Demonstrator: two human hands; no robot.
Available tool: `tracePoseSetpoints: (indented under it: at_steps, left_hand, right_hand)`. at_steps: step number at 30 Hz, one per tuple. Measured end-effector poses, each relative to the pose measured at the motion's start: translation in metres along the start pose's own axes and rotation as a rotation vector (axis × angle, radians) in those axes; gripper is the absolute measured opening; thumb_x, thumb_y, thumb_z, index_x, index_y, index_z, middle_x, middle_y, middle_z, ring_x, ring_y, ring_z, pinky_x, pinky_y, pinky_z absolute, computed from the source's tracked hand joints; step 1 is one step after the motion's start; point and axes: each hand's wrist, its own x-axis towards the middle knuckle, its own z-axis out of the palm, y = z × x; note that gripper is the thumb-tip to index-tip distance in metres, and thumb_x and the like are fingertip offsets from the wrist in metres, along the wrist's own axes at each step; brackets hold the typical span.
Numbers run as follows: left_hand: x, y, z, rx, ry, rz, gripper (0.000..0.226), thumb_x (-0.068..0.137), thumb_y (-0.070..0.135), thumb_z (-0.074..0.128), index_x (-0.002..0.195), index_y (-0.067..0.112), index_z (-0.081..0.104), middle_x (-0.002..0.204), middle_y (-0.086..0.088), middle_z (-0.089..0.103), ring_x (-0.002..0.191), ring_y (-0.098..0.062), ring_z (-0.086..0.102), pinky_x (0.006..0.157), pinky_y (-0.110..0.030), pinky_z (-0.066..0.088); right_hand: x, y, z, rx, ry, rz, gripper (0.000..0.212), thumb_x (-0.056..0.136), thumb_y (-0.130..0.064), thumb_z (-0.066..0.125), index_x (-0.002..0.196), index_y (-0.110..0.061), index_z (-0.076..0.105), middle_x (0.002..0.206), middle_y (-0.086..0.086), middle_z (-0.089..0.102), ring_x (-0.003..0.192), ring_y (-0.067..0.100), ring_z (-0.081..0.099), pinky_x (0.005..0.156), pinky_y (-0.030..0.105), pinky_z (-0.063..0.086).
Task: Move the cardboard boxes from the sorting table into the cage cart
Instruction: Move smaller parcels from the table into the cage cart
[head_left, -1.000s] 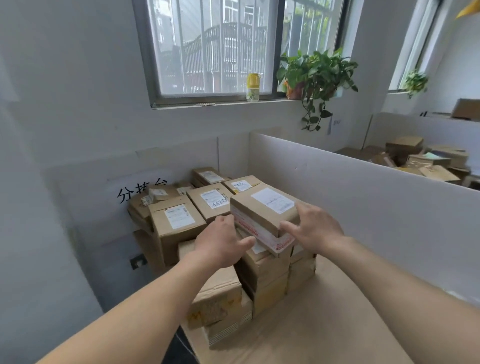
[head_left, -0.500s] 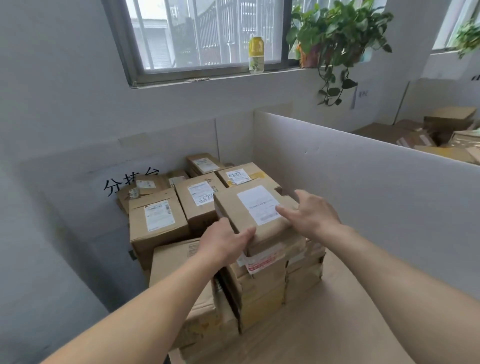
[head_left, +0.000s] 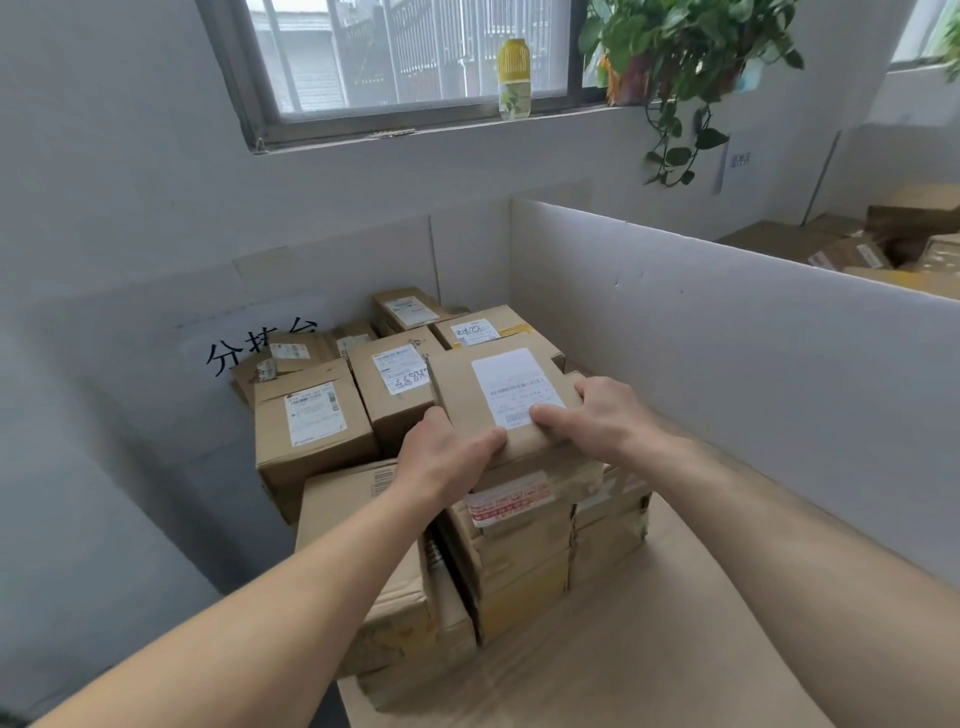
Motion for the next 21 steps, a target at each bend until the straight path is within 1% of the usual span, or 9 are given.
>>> tracePoseSetpoints:
  at_steps: [3, 5, 8, 9, 12, 14, 17, 19, 21]
  left_hand:
    - [-0.013, -0.001, -0.015, -0.031, 0.013, 0.019, 0.074, 0.064, 0.06, 0.07, 0.123, 0.016, 0.056, 0.112, 0.001, 0.065, 0.099, -0.02, 0.063, 0.087, -0.042, 0.057]
    - [-0.022, -0.004, -0.029, -0.051, 0.022, 0.033, 0.07, 0.067, 0.056, 0.073, 0.122, 0.016, 0.054, 0.111, 0.001, 0.064, 0.098, -0.02, 0.063, 0.087, -0.043, 0.057]
    - [-0.035, -0.014, -0.056, -0.069, 0.042, 0.068, 0.079, 0.059, 0.062, 0.069, 0.123, 0.018, 0.054, 0.111, 0.002, 0.065, 0.097, -0.019, 0.064, 0.084, -0.043, 0.059]
    - [-0.04, -0.018, -0.066, -0.079, 0.047, 0.074, 0.079, 0.06, 0.061, 0.068, 0.124, 0.018, 0.054, 0.112, 0.001, 0.065, 0.097, -0.019, 0.064, 0.083, -0.043, 0.06]
    - [-0.059, -0.032, -0.105, -0.124, 0.077, 0.094, 0.064, 0.075, 0.048, 0.075, 0.126, 0.017, 0.051, 0.114, 0.001, 0.063, 0.099, -0.019, 0.064, 0.082, -0.041, 0.061]
    - [-0.07, -0.05, -0.132, -0.142, 0.109, 0.099, 0.058, 0.082, 0.04, 0.076, 0.128, 0.016, 0.049, 0.116, 0.001, 0.062, 0.1, -0.018, 0.063, 0.074, -0.032, 0.059]
    - [-0.093, -0.078, -0.177, -0.15, 0.164, 0.097, 0.055, 0.086, 0.034, 0.075, 0.129, 0.014, 0.047, 0.114, 0.003, 0.059, 0.094, -0.012, 0.058, 0.06, -0.017, 0.043]
    - [-0.112, -0.104, -0.212, -0.167, 0.207, 0.067, 0.051, 0.086, 0.034, 0.075, 0.123, 0.015, 0.046, 0.11, 0.004, 0.058, 0.086, -0.007, 0.055, 0.058, -0.017, 0.04]
    - [-0.132, -0.131, -0.248, -0.154, 0.252, 0.032, 0.048, 0.085, 0.038, 0.074, 0.117, 0.017, 0.045, 0.104, 0.005, 0.057, 0.085, -0.006, 0.054, 0.059, -0.022, 0.041]
  right_hand:
    - [-0.016, -0.015, 0.0, 0.022, 0.022, -0.012, 0.051, 0.066, -0.069, 0.062, 0.088, -0.023, 0.068, 0.092, -0.003, 0.07, 0.088, 0.021, 0.066, 0.083, 0.043, 0.056]
    - [-0.027, -0.028, 0.002, 0.033, 0.038, -0.024, 0.058, 0.063, -0.071, 0.06, 0.093, -0.022, 0.068, 0.095, -0.003, 0.07, 0.09, 0.021, 0.066, 0.082, 0.043, 0.057]
    - [-0.047, -0.053, 0.006, 0.04, 0.058, -0.057, 0.049, 0.073, -0.063, 0.066, 0.096, -0.021, 0.067, 0.098, -0.002, 0.07, 0.093, 0.021, 0.065, 0.085, 0.043, 0.056]
    - [-0.054, -0.063, 0.008, 0.037, 0.065, -0.077, 0.045, 0.076, -0.061, 0.067, 0.099, -0.021, 0.067, 0.1, -0.002, 0.07, 0.094, 0.022, 0.065, 0.086, 0.043, 0.056]
    - [-0.079, -0.1, 0.018, 0.016, 0.087, -0.147, 0.038, 0.083, -0.056, 0.068, 0.103, -0.024, 0.066, 0.1, -0.004, 0.068, 0.094, 0.021, 0.065, 0.085, 0.041, 0.055]
    - [-0.098, -0.126, 0.029, -0.014, 0.096, -0.197, 0.04, 0.084, -0.056, 0.068, 0.107, -0.024, 0.067, 0.101, -0.004, 0.068, 0.092, 0.018, 0.064, 0.08, 0.037, 0.055]
    - [-0.124, -0.17, 0.052, -0.061, 0.085, -0.253, 0.044, 0.084, -0.059, 0.066, 0.109, -0.022, 0.064, 0.104, -0.004, 0.066, 0.093, 0.016, 0.062, 0.072, 0.03, 0.052]
    - [-0.143, -0.203, 0.075, -0.084, 0.067, -0.288, 0.05, 0.081, -0.062, 0.065, 0.111, -0.022, 0.064, 0.106, -0.005, 0.066, 0.096, 0.016, 0.061, 0.079, 0.033, 0.054]
    - [-0.164, -0.237, 0.098, -0.077, 0.044, -0.34, 0.046, 0.081, -0.063, 0.065, 0.104, -0.023, 0.062, 0.103, -0.009, 0.064, 0.095, 0.014, 0.061, 0.076, 0.031, 0.053]
